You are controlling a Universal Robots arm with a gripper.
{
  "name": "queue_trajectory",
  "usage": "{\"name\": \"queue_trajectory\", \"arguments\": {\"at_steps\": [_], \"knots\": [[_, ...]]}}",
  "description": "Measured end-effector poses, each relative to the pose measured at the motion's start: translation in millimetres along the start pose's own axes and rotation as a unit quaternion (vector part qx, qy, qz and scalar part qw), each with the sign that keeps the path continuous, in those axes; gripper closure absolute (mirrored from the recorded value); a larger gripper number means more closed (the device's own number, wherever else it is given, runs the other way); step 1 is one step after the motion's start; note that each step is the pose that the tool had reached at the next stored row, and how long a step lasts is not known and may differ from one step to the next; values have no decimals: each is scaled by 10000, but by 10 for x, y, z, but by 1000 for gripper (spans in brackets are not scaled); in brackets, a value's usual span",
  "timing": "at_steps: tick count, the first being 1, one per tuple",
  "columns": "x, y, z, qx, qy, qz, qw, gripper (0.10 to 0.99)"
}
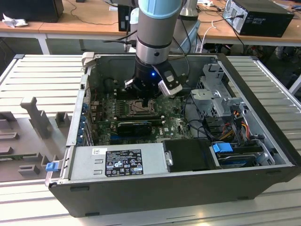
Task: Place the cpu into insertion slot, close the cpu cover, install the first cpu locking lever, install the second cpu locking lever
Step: 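Install the second cpu locking lever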
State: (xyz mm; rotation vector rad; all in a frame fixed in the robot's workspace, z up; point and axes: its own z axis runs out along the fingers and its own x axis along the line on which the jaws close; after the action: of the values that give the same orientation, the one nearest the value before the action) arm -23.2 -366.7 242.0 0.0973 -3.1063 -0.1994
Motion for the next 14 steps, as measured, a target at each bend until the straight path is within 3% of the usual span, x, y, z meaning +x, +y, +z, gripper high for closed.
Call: {"name": "queue_trajectory", "arguments": {"at_steps": [1, 2, 9, 14], "knots": [[2, -24, -2, -153, -9, -5, 9999, 980], [3, -46, -4, -182, -11, -6, 9998, 980], [17, -188, 0, -182, -11, -6, 9998, 980], [190, -198, 26, -182, -11, -6, 9998, 980]]}}
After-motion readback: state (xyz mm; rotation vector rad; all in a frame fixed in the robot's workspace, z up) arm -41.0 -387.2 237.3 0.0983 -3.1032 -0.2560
